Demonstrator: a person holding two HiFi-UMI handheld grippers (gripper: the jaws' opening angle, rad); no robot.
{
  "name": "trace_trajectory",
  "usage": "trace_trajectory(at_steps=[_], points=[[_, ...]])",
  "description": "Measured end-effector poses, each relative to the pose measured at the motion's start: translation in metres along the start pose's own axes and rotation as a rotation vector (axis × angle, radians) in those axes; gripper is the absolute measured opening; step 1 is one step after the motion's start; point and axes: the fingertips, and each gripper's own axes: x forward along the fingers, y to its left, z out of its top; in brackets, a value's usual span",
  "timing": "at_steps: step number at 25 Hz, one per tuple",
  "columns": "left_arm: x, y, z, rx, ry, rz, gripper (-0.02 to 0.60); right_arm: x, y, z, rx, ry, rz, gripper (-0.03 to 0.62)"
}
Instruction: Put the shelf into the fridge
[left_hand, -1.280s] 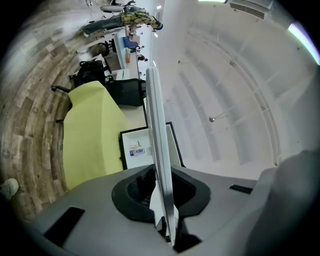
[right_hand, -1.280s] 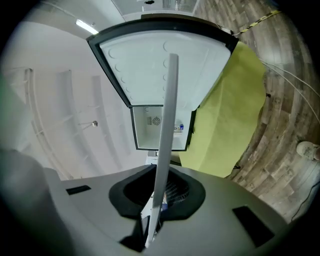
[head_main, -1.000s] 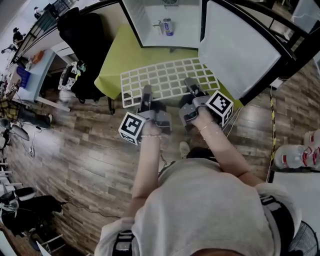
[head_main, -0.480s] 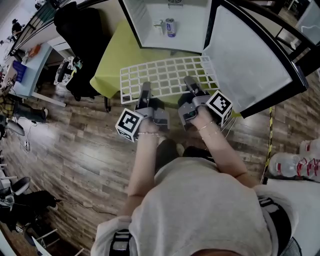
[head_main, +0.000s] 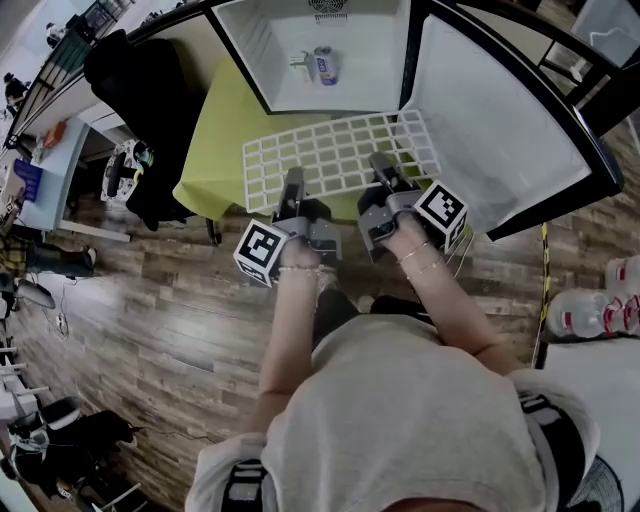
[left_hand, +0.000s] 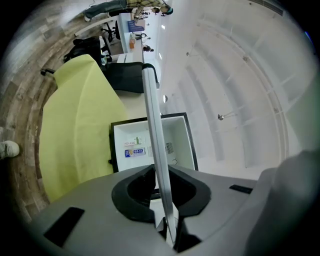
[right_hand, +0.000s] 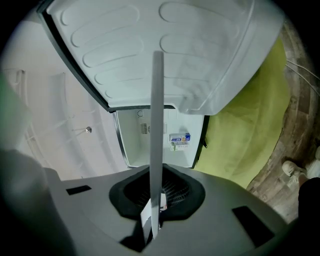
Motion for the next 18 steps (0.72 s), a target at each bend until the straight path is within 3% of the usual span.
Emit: trace_trajectory(at_steps=[7, 18], points=[[0.046, 0.007, 0.04, -0.01, 0.023, -0.01, 0.048, 0.053, 0.005, -0.005, 0.007, -0.038, 0.001, 0.025], [0.135, 0.015, 0.083, -0.02, 0.159, -0.031, 0.048, 0.13, 0.011, 0.005, 0.015, -0.186, 0.013, 0.023]])
